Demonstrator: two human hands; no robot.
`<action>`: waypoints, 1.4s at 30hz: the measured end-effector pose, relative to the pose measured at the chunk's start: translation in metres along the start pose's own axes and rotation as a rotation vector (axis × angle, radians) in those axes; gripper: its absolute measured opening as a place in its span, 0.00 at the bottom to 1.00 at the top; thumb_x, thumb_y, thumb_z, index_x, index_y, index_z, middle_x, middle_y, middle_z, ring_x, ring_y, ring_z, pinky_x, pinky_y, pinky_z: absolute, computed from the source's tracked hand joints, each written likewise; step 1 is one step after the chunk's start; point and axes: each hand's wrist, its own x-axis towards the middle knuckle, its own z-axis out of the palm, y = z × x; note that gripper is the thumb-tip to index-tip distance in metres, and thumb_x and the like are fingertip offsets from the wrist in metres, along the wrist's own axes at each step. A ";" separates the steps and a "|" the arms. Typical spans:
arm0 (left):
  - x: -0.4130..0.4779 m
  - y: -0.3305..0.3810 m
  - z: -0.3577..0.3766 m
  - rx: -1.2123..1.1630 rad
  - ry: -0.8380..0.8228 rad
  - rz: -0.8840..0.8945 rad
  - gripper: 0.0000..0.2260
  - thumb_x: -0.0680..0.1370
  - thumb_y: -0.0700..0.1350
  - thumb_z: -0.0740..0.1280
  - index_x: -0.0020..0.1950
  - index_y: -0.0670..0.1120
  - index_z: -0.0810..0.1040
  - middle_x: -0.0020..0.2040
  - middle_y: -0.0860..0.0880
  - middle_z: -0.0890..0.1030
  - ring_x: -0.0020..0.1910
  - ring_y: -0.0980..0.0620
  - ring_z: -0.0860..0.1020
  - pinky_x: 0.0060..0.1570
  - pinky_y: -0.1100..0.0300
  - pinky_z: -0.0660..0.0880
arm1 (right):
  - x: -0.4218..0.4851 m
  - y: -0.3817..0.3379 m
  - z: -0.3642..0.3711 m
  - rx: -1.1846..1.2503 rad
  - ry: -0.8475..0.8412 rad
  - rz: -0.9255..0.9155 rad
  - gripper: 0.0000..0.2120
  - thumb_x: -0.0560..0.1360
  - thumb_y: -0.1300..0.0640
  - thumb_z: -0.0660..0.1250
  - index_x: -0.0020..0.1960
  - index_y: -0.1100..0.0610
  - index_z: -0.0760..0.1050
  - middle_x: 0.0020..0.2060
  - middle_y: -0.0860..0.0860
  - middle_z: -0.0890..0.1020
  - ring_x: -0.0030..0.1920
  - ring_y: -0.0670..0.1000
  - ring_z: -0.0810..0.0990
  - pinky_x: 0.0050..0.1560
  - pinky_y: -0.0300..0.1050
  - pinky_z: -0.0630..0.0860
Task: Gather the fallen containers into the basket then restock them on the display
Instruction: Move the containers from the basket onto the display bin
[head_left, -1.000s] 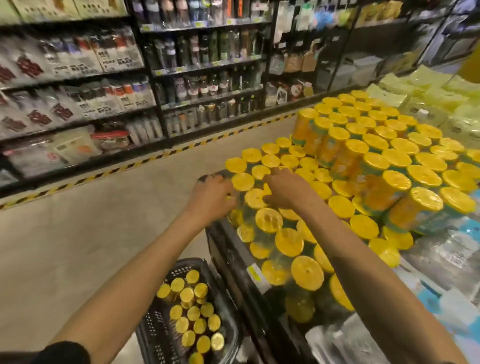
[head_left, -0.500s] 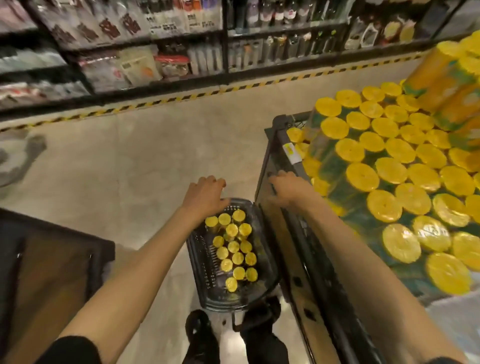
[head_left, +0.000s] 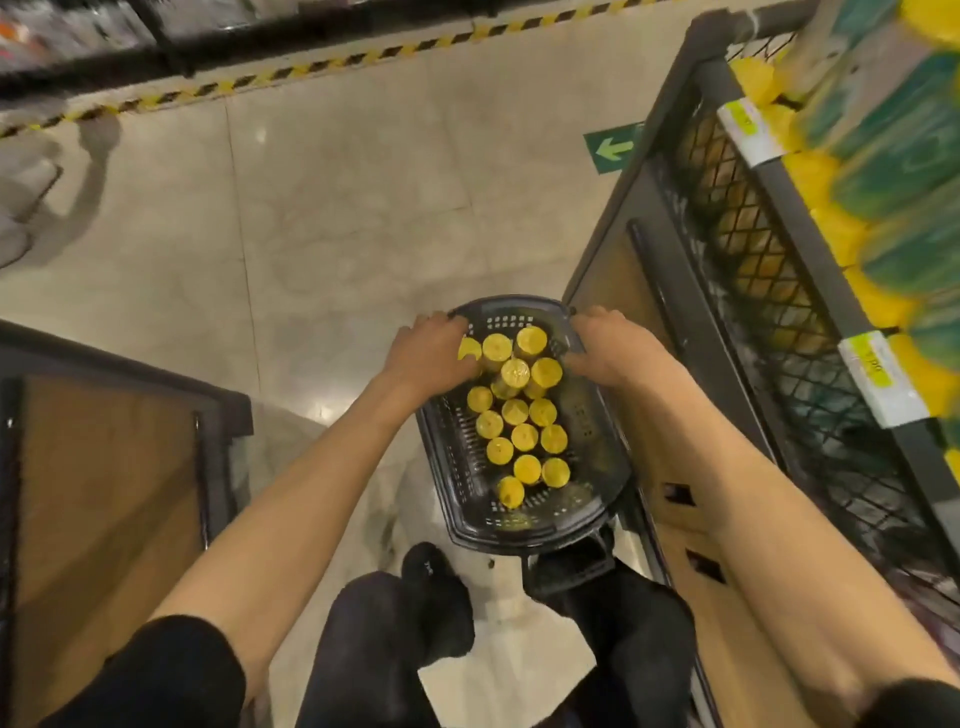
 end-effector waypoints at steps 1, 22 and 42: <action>0.010 -0.006 0.016 0.004 0.001 0.018 0.20 0.77 0.53 0.63 0.66 0.45 0.73 0.60 0.41 0.76 0.60 0.39 0.73 0.53 0.48 0.71 | 0.011 0.001 0.017 -0.006 -0.006 0.013 0.23 0.78 0.48 0.64 0.67 0.59 0.70 0.64 0.59 0.73 0.63 0.61 0.72 0.57 0.55 0.73; 0.203 -0.054 0.290 0.114 0.072 0.413 0.24 0.76 0.53 0.66 0.70 0.47 0.70 0.62 0.40 0.75 0.62 0.38 0.72 0.54 0.44 0.75 | 0.199 0.054 0.294 0.046 0.128 0.095 0.28 0.75 0.49 0.68 0.70 0.59 0.67 0.64 0.61 0.71 0.65 0.64 0.70 0.64 0.57 0.71; 0.244 -0.049 0.338 0.405 0.180 0.519 0.33 0.72 0.65 0.68 0.70 0.47 0.69 0.64 0.44 0.75 0.63 0.40 0.70 0.57 0.45 0.70 | 0.235 0.064 0.330 -0.018 0.289 0.123 0.35 0.73 0.48 0.73 0.74 0.60 0.63 0.68 0.58 0.68 0.69 0.59 0.66 0.61 0.57 0.72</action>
